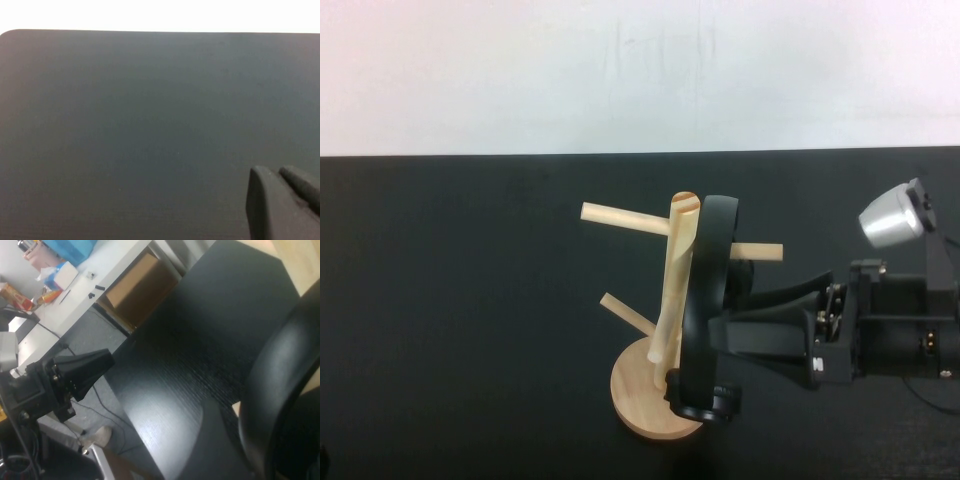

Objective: Take out the headphones from the headphone stand
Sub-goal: Pick up the headphones from the headphone stand

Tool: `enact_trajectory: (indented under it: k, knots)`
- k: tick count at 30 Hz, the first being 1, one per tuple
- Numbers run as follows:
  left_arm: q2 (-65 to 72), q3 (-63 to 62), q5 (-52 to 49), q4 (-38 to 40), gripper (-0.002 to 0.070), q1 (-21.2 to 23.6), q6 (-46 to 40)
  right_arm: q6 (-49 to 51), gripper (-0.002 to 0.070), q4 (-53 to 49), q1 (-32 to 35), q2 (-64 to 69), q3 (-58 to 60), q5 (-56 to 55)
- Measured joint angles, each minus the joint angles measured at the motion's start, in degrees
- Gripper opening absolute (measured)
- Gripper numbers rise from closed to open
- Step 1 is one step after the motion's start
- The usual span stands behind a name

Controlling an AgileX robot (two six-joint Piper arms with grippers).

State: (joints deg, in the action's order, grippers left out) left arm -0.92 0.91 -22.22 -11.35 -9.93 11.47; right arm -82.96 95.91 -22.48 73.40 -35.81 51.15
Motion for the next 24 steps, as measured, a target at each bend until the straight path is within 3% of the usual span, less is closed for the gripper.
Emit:
enact_trajectory:
  k: [18,20,24]
  knots:
    - [0.00,0.00,0.00,0.00,0.0002,0.00,0.00,-2.24,0.0377,0.21,0.00,4.04,0.00,3.25]
    - [0.00,0.00,0.00,0.00,0.0002,0.00,0.00,-2.83,0.0323,0.21,0.00,4.04,0.00,3.25]
    - [0.00,0.00,0.00,0.00,0.0002,0.00,0.00,-4.22,0.0084,0.21,0.00,4.04,0.00,3.25]
